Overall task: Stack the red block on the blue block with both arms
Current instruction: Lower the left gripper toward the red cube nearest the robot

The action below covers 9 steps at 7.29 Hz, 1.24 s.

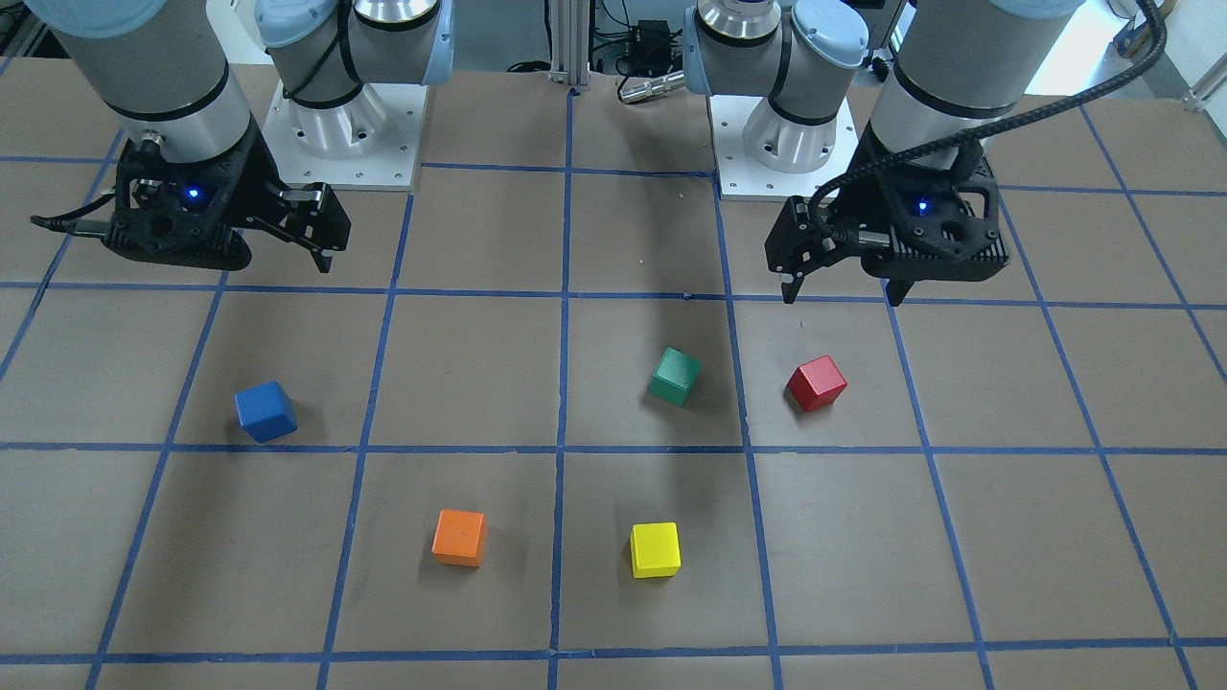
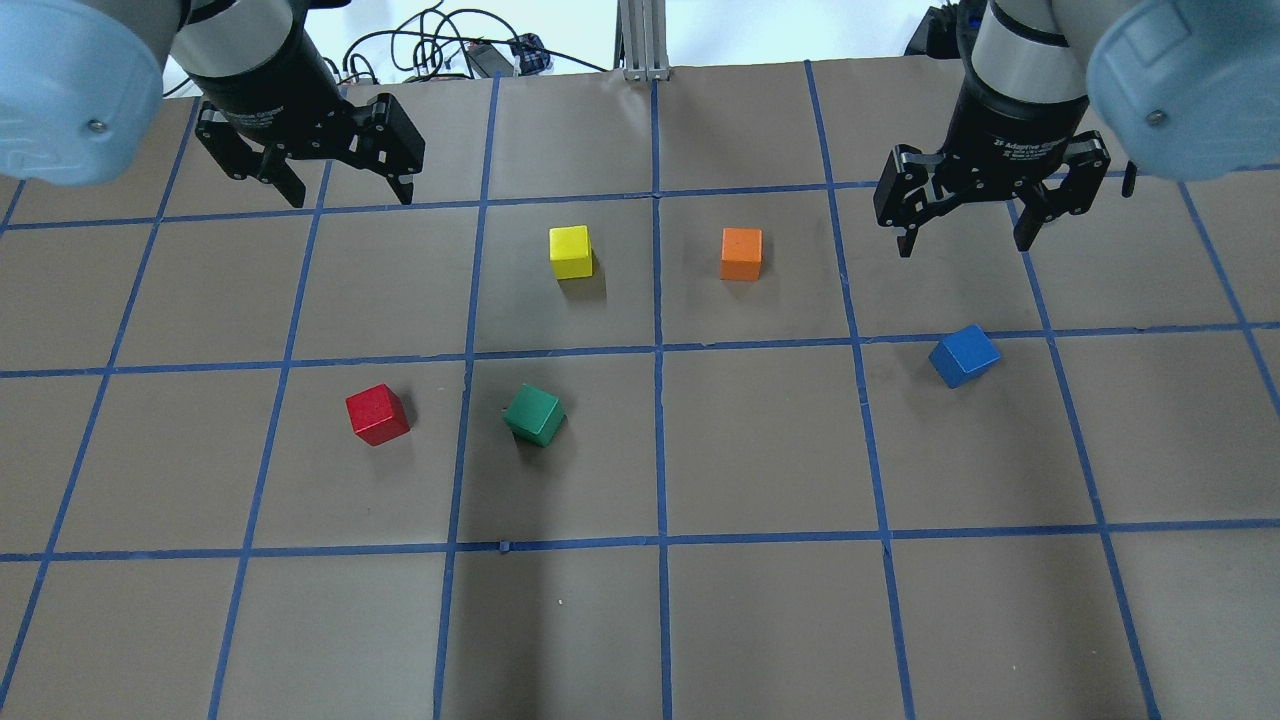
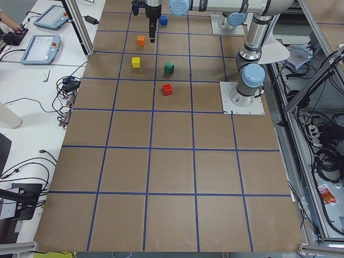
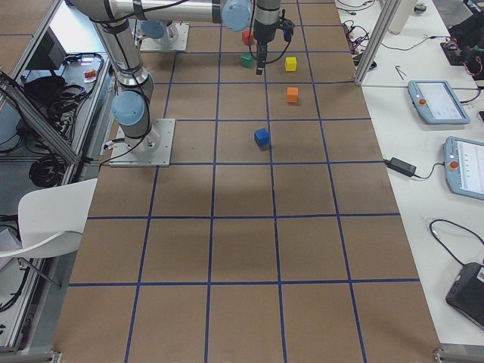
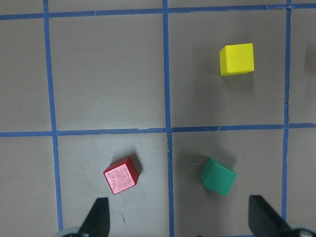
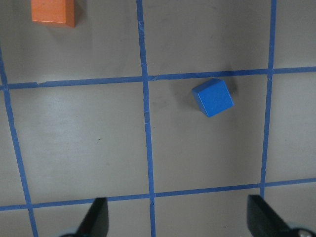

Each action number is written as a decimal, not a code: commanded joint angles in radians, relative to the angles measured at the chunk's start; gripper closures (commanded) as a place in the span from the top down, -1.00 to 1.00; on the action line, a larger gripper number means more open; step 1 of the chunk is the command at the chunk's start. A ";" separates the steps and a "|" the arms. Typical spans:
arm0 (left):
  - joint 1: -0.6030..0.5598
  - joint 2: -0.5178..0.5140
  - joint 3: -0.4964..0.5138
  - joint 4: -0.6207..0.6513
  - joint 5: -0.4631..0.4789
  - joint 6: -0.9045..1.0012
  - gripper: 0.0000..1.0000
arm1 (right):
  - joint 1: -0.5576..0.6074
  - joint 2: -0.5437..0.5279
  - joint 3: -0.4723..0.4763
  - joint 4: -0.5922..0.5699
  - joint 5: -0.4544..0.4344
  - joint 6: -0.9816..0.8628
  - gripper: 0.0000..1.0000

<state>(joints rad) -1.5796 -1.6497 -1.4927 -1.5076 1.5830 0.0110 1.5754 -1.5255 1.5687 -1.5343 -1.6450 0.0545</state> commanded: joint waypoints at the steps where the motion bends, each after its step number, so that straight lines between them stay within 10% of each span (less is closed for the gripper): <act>1: 0.000 -0.011 -0.004 0.010 -0.001 0.010 1.00 | 0.000 0.001 0.004 0.000 0.001 -0.004 1.00; 6: 0.103 0.022 -0.235 0.065 0.082 0.080 1.00 | -0.008 0.002 0.005 0.000 -0.013 -0.011 1.00; 9: 0.153 -0.002 -0.540 0.483 0.084 0.067 1.00 | -0.005 0.001 0.004 0.000 -0.009 0.007 1.00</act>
<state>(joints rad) -1.4478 -1.6362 -1.8998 -1.2132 1.6649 0.0850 1.5683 -1.5245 1.5731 -1.5327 -1.6572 0.0521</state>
